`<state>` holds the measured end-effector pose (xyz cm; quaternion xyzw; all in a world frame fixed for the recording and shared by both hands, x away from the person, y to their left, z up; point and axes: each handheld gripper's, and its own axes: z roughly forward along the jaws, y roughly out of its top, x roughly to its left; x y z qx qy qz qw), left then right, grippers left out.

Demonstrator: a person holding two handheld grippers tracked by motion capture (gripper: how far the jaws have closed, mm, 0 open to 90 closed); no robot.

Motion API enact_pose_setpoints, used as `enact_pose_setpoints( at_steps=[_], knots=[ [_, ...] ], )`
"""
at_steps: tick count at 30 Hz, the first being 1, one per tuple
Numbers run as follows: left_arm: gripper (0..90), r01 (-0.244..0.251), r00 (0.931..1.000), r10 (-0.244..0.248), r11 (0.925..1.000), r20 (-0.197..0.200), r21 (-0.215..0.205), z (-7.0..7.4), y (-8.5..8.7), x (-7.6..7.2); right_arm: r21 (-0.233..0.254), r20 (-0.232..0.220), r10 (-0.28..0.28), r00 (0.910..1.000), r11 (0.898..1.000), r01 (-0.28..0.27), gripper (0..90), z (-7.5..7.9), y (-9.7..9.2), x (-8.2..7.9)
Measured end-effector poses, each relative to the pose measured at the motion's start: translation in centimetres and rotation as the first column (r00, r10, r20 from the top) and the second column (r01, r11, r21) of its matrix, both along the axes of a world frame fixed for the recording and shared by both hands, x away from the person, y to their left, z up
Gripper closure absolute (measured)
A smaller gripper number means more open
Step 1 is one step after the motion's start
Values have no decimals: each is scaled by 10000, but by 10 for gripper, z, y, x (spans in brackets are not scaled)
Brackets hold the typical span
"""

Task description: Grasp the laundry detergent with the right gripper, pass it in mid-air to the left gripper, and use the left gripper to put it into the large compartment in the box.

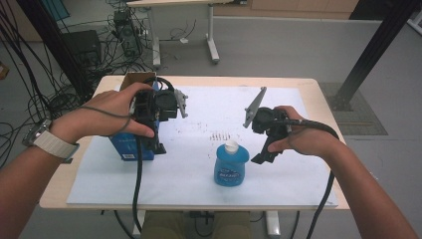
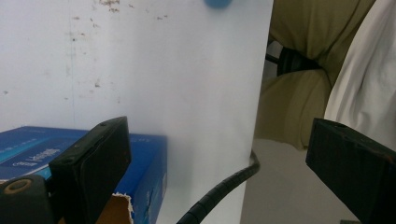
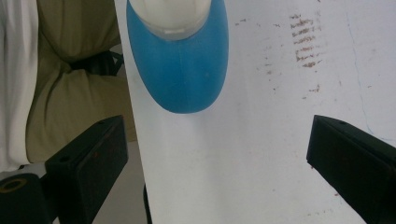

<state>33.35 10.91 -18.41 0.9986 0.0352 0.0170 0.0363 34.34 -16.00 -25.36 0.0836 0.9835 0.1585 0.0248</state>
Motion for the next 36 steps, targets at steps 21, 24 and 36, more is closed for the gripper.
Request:
enact_pose_setpoints(
  at_steps=[21,24,36],
  knots=[
    [72,-99,9999,99,9999,93,-81,-4,1,1,177,196,-100,9998,9998,96,42,1,-1,-3],
    [72,-104,9999,105,9999,113,-53,-5,1,1,99,227,-41,9997,9999,39,41,0,-2,-2],
    [72,-162,9998,163,9999,112,-38,-7,1,0,227,334,-91,9994,9997,83,40,1,-1,-2]
  ],
)
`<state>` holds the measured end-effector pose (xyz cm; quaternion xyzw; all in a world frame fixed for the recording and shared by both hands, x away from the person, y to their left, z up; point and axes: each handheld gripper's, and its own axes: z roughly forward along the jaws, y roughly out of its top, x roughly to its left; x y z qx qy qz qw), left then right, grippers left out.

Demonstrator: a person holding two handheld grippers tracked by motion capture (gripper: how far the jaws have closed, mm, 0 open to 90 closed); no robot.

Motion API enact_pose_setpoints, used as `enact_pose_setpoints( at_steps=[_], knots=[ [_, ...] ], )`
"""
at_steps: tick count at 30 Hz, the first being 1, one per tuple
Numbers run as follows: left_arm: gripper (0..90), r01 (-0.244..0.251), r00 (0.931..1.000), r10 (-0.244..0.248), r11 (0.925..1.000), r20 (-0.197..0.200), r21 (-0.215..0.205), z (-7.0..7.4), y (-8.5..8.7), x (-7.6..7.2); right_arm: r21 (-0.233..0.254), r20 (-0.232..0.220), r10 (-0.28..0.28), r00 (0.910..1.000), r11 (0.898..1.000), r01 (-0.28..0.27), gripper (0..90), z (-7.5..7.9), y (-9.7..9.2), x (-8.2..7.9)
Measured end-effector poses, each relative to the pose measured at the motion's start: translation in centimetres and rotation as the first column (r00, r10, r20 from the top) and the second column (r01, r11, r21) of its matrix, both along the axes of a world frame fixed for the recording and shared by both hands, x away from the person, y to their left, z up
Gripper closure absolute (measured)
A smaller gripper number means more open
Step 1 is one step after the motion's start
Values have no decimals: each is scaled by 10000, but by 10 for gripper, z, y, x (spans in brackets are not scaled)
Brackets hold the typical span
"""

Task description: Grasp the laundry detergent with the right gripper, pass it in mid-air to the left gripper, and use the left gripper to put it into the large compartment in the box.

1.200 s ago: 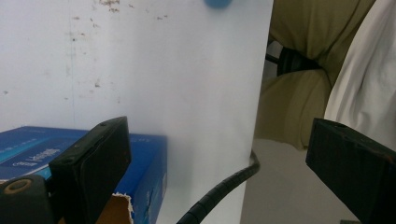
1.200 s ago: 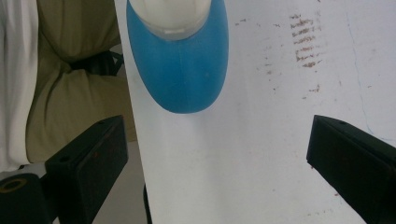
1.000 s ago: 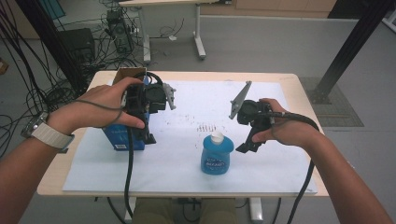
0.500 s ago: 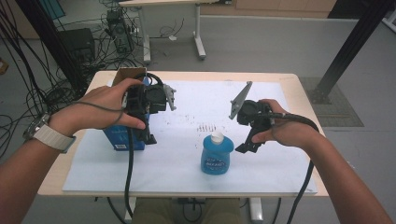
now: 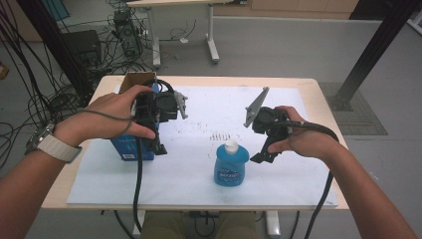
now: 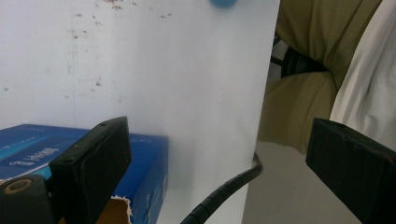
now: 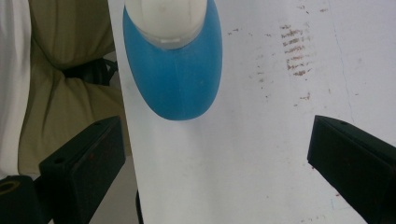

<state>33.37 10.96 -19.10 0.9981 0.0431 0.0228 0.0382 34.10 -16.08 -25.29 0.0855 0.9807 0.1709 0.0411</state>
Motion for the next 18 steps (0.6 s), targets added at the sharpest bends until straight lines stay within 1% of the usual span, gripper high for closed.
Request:
enact_pose_setpoints(
  at_steps=[3,9,10,18],
  knots=[
    [72,-1,10000,1,10000,-12,2,-1,1,0,21,-15,-72,10000,10000,72,39,-1,0,0],
    [73,24,10000,-24,10000,44,-8,-2,1,1,48,-34,-6,10000,10000,6,40,-4,-1,2],
    [73,23,10000,-23,10000,37,3,-2,1,1,25,-80,-83,9999,10000,83,39,-3,0,1],
    [73,25,10000,-25,10000,83,-17,-2,0,1,116,27,3,10000,9999,-3,39,-2,0,1]
  ],
)
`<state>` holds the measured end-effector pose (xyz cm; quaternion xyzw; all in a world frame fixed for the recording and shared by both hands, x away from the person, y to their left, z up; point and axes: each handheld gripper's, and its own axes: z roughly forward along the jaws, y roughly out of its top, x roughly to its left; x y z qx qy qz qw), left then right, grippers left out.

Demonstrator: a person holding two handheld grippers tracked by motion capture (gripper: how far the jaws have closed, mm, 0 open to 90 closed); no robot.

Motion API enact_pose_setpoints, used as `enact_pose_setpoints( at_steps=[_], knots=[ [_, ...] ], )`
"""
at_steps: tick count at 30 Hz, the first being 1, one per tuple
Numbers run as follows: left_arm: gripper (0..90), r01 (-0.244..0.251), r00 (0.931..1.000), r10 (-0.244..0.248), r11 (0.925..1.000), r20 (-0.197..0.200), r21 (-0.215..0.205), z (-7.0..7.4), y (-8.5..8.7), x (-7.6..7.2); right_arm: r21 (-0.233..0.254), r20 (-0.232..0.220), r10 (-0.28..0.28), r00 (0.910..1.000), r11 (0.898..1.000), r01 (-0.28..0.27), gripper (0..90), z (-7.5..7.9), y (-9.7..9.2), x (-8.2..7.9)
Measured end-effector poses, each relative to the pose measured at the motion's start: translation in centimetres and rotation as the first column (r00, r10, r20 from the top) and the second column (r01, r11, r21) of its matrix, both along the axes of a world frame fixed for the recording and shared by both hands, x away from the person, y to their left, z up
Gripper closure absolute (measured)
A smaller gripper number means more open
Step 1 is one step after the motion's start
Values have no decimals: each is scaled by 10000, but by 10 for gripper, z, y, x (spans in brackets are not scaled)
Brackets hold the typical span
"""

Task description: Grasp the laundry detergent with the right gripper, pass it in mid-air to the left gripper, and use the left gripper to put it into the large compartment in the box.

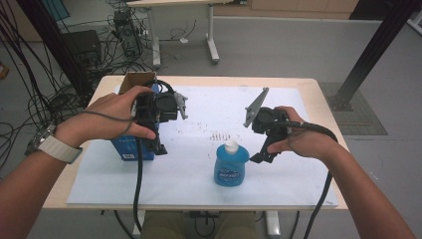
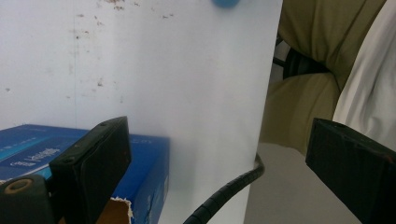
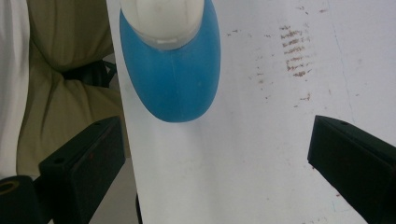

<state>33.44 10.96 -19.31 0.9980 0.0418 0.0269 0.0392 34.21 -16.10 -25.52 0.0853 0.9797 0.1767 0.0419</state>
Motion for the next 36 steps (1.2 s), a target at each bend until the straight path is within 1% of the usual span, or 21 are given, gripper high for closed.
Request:
enact_pose_setpoints(
  at_steps=[13,19,20,23,29,30,36],
  knots=[
    [74,-85,10000,85,9999,33,-59,-4,2,-1,290,10,11,10000,9996,-11,44,-2,-2,-2],
    [74,-66,10000,67,9999,44,-90,-4,3,0,435,111,12,9999,9991,-17,42,-4,-2,-3],
    [74,-52,10000,52,9999,34,-88,-4,2,0,511,117,32,9999,9987,-38,42,-5,-2,-3],
    [74,-82,10000,82,9999,-36,-95,-6,2,-1,572,112,61,9999,9983,-67,42,-8,-1,-3],
    [74,-65,10000,65,10000,-55,-63,-7,2,0,659,96,109,9999,9978,-115,43,-11,0,-3],
    [74,-78,10000,77,9999,-54,-125,-8,3,0,706,83,141,9999,9974,-146,43,-13,0,-3],
    [74,-90,9999,89,9999,-85,-118,-10,4,2,927,84,192,9998,9955,-199,43,-15,-1,-3]
  ],
)
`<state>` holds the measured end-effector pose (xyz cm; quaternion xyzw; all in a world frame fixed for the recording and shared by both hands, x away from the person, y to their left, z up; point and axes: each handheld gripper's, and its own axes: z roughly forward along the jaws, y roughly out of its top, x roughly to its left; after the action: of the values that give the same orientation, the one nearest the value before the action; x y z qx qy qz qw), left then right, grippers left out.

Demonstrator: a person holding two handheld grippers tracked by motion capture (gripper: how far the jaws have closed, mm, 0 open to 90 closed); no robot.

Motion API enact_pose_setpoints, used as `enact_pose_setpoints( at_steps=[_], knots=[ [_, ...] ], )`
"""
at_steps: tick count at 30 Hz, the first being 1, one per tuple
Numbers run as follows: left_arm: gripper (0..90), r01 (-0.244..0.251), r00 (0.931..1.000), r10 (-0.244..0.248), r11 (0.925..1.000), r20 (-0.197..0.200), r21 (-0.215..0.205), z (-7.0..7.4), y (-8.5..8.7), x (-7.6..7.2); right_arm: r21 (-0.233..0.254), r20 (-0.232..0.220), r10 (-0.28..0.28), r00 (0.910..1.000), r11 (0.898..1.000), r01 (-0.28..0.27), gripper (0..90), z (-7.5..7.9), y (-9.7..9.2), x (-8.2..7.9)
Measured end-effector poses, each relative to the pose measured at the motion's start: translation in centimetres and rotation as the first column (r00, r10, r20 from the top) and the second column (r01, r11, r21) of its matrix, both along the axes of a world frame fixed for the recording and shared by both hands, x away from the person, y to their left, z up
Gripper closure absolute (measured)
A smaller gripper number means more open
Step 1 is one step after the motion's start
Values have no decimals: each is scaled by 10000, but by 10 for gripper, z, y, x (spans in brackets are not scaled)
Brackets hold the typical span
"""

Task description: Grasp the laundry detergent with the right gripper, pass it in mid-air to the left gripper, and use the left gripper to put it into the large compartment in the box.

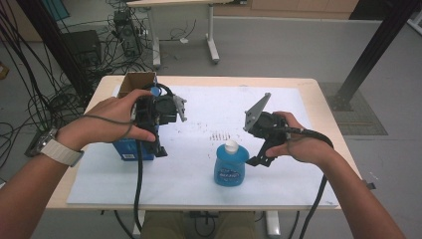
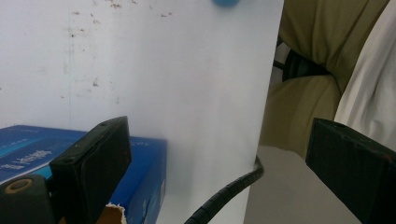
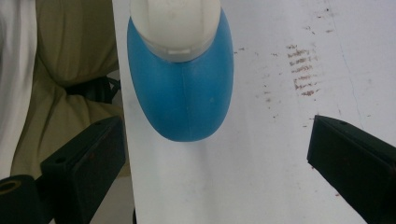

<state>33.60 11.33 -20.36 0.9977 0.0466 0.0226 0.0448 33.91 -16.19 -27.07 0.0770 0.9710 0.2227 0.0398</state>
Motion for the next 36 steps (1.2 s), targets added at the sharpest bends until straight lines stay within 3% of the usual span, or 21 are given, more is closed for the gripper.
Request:
enact_pose_setpoints(
  at_steps=[8,36],
  knots=[
    [74,-28,10000,28,10000,-37,-56,-4,0,1,442,-45,114,9999,9990,-112,43,-11,1,-1],
    [74,-41,9999,40,10000,-138,-62,-10,-1,2,1305,-104,304,9995,9910,-288,46,-36,-3,-2]
  ],
)
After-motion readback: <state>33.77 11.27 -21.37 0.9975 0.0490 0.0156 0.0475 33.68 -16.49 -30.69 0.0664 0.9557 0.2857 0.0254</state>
